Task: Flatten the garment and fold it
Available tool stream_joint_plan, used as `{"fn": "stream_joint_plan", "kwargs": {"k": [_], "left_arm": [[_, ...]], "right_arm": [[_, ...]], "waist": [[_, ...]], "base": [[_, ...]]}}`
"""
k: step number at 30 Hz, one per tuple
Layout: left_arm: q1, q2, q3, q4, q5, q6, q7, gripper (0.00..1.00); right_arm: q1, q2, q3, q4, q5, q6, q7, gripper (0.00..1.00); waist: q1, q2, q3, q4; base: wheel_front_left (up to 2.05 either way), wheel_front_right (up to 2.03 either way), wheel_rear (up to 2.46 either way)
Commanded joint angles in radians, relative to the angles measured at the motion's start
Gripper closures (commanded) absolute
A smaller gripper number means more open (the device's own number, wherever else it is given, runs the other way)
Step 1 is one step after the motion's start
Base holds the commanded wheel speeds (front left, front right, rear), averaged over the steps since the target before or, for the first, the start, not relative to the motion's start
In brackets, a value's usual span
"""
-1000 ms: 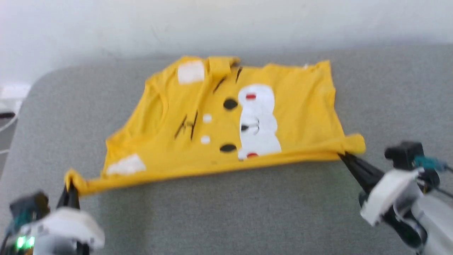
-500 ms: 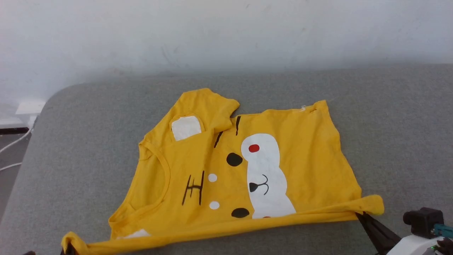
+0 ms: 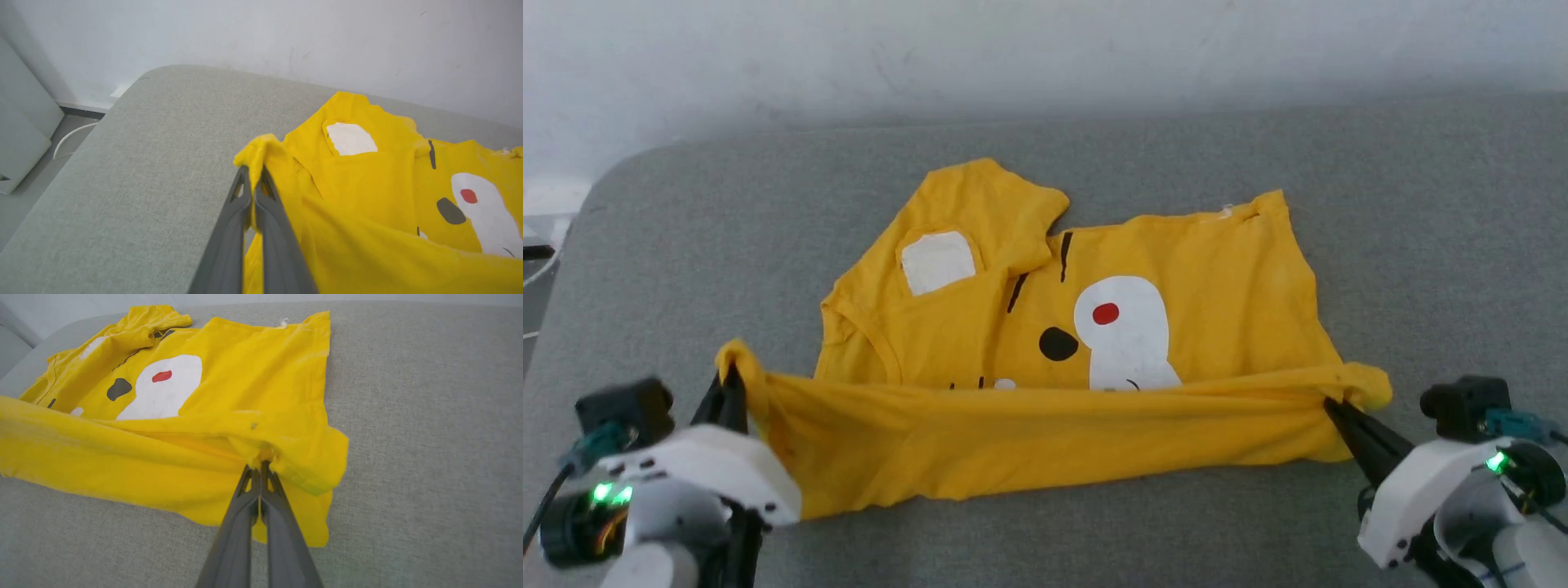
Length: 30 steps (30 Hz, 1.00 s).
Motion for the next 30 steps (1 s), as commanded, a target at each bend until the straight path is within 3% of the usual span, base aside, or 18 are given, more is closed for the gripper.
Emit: {"fn": "stream_joint_plan", "kwargs": {"k": [1,12,14,16,17,23,30], "left_arm": [[-0.040,0.000,-0.006,0.029,0.004,-0.014,-0.013,1.00],[-0.256,-0.060,-0.058,0.362,-0.024,-0.105,-0.067,1.00],[-0.274,-0.074,-0.060,0.409,-0.038,-0.120,-0.080,1.00],[-0.284,-0.092,-0.056,0.453,-0.062,-0.136,-0.087,0.55],[-0.286,-0.098,-0.054,0.470,-0.068,-0.138,-0.093,0.00],[-0.272,-0.112,-0.032,0.517,-0.105,-0.160,-0.130,0.00],[-0.230,-0.052,-0.019,0.459,-0.122,-0.177,-0.077,0.00]], "right_arm": [[-0.029,0.003,0.004,0.017,-0.004,-0.002,0.002,1.00],[-0.218,0.007,0.116,0.224,0.018,-0.002,-0.058,1.00],[-0.244,0.013,0.136,0.267,0.027,-0.002,-0.078,0.61],[-0.263,0.017,0.161,0.304,0.041,-0.002,-0.094,0.10],[-0.269,0.017,0.174,0.320,0.045,-0.002,-0.104,0.00],[-0.256,0.007,0.210,0.351,0.052,-0.002,-0.236,0.00],[-0.179,0.017,0.133,0.293,-0.002,-0.002,-0.383,0.00]], "waist": [[-0.0002,0.0000,0.026,-0.009],[-0.0002,0.0000,0.108,-0.027],[-0.0002,0.0000,0.113,-0.029],[-0.0002,0.0000,0.113,-0.029],[-0.0002,0.0000,0.109,-0.029],[-0.0002,0.0000,0.054,-0.020],[-0.0002,0.0000,-0.018,-0.026]], "base": [[0.00,0.00,0.00],[0.00,0.00,0.00],[0.00,0.00,0.00],[0.00,0.00,0.00],[0.00,0.00,0.00],[0.00,0.00,0.00],[0.00,0.00,0.00]]}}
